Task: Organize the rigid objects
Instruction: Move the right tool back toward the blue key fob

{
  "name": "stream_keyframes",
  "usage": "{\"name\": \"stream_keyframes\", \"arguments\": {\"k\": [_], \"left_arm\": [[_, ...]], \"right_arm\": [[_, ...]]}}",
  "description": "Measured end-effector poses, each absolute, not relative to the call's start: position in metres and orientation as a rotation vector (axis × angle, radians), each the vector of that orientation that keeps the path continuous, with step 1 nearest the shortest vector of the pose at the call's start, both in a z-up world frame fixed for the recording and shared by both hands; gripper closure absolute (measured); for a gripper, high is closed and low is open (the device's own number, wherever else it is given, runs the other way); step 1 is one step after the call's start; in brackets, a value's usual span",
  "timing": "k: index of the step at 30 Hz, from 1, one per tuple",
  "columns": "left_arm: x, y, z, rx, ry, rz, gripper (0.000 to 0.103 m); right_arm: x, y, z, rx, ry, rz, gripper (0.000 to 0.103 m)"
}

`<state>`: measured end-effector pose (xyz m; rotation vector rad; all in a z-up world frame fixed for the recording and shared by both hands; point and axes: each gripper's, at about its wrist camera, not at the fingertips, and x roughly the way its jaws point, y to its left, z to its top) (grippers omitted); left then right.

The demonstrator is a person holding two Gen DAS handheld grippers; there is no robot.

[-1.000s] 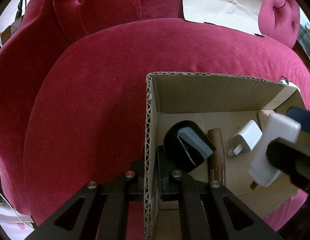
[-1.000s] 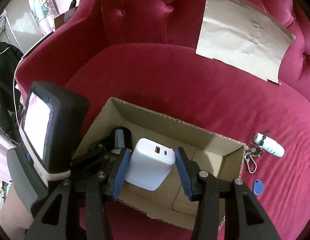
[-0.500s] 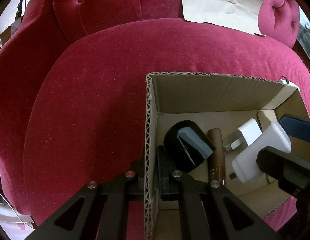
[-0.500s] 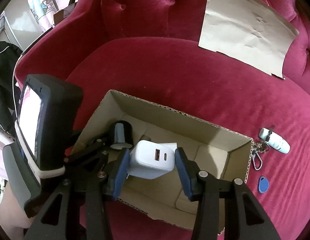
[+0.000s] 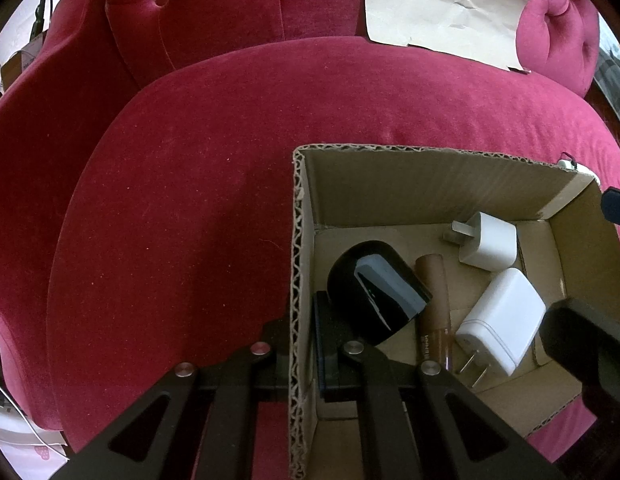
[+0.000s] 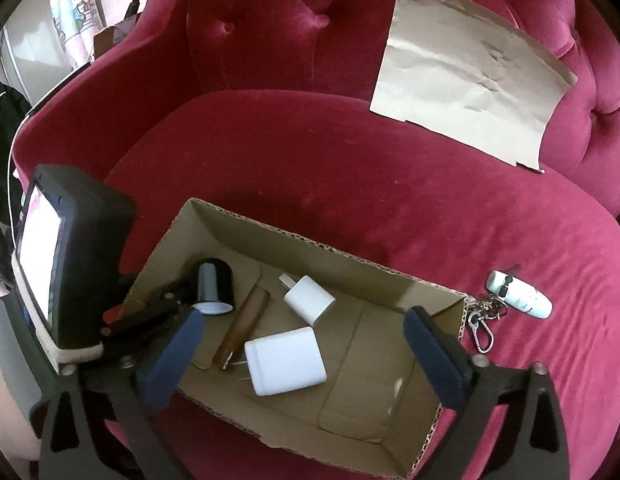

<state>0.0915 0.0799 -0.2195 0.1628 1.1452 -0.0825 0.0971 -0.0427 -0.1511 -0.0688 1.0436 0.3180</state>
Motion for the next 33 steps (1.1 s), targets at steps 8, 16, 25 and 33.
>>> {"name": "stream_keyframes", "arguments": {"k": [8,16,25,33], "left_arm": [[0.091,0.08,-0.219,0.166,1.144,-0.082,0.097],[0.091,0.079,-0.218,0.168,1.146,-0.079,0.097],[0.091,0.078,-0.218,0.168,1.146,-0.078,0.097],[0.091,0.078,-0.218,0.168,1.145,-0.078,0.097]], "right_arm": [[0.092,-0.046,-0.144,-0.078,1.013,0.318,0.0],[0.09,-0.064,-0.139,-0.096,0.981,0.287,0.0],[0.09,-0.1,-0.127,-0.113,0.943,0.213,0.0],[0.097,-0.14,-0.125,-0.094,0.951,0.136,0.0]]}}
